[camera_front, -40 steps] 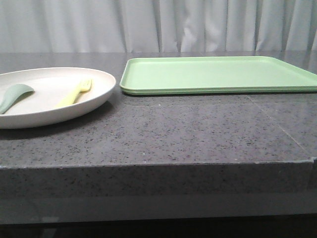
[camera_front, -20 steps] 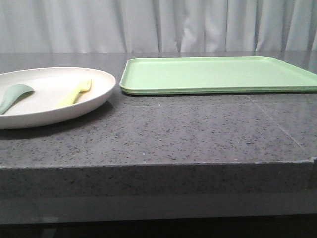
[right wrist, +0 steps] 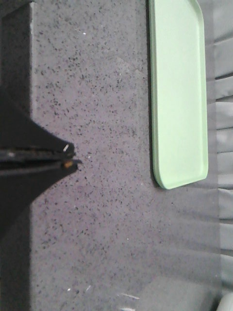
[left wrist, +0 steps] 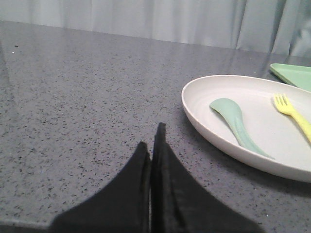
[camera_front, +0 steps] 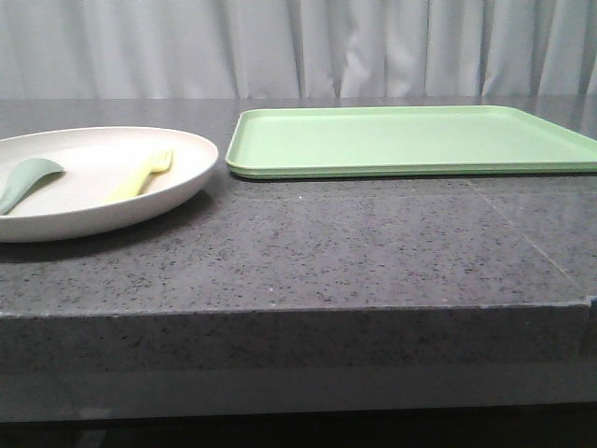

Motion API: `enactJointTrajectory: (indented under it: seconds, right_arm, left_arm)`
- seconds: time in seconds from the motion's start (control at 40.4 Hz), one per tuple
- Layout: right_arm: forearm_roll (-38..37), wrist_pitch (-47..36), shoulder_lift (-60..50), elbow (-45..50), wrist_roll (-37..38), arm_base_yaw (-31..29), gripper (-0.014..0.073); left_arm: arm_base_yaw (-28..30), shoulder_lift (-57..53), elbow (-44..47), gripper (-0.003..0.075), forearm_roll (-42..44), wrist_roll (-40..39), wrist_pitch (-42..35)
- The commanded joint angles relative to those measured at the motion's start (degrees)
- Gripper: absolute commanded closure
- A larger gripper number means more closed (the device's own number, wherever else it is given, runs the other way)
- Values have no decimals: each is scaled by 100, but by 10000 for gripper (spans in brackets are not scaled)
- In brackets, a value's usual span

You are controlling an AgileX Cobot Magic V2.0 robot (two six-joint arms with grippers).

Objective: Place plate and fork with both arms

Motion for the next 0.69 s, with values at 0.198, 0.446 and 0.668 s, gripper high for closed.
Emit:
enactJointTrajectory:
  seconds: [0.198,0.446,0.668]
  right_arm:
    - [-35,-791,-79,-62,-57,-41,661]
    - [-35,-939,-17,-931,-57,-41,661]
    - [-30,-42,1132,-2426,-57,-41,652]
  left_arm:
    - [-1,-111,17,738,-22,-4,-1243]
    - [-1,-90,-304,738,-22,-4,-2383]
    - [-1,723,-1554,738,63,-4,-1363]
